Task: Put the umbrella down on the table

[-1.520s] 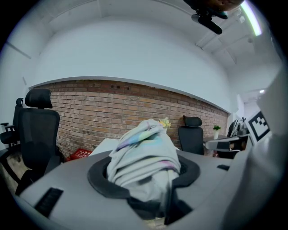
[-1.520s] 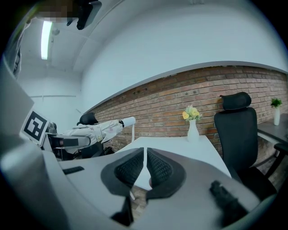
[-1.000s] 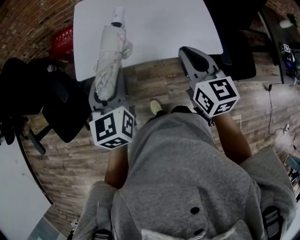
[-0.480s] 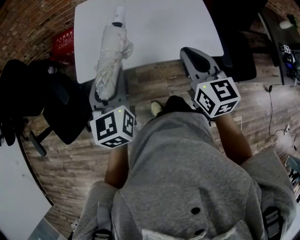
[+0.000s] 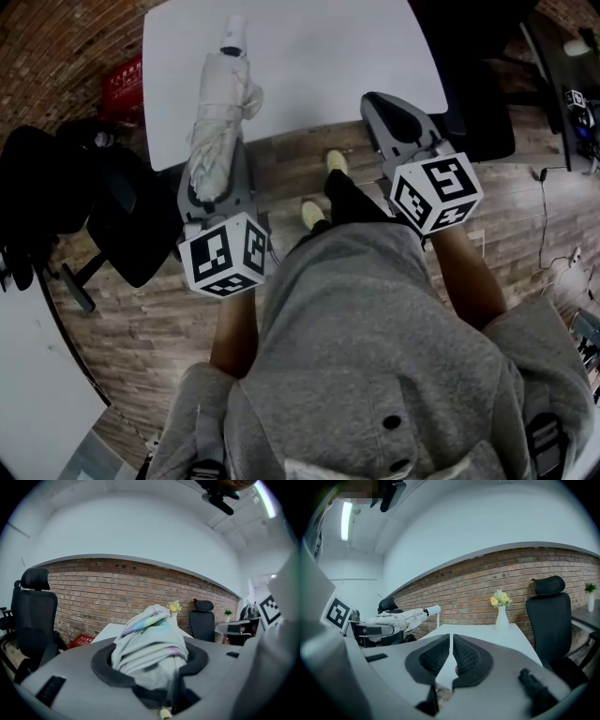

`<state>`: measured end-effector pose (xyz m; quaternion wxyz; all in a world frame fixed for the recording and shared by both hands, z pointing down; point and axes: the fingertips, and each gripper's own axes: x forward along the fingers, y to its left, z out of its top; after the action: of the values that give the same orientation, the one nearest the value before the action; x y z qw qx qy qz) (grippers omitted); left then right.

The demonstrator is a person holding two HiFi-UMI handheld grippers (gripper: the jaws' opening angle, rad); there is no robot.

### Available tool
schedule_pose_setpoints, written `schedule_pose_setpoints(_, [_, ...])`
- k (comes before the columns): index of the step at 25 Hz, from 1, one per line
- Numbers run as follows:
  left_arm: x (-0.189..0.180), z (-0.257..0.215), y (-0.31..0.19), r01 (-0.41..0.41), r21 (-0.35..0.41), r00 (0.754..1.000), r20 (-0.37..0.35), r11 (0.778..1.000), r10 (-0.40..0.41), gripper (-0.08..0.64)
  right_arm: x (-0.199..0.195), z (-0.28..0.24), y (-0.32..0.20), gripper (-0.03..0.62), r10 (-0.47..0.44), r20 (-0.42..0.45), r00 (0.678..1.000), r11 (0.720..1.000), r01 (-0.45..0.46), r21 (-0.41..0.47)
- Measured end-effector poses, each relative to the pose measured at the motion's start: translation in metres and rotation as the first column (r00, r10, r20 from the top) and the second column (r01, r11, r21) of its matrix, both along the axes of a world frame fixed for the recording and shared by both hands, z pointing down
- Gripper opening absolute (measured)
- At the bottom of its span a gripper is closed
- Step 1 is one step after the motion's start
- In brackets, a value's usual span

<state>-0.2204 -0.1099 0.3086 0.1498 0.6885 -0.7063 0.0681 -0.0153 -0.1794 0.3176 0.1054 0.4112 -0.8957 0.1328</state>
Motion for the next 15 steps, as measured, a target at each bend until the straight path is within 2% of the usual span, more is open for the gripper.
schedule_pose_setpoints(15, [-0.007,0.028,-0.031,0.053,-0.041,0.999,-0.005,0.998,-0.054,0.236,-0.003,0.010,-0.042,0.034,-0.027,-0.013,1.000,0.999,0.026,-0.018])
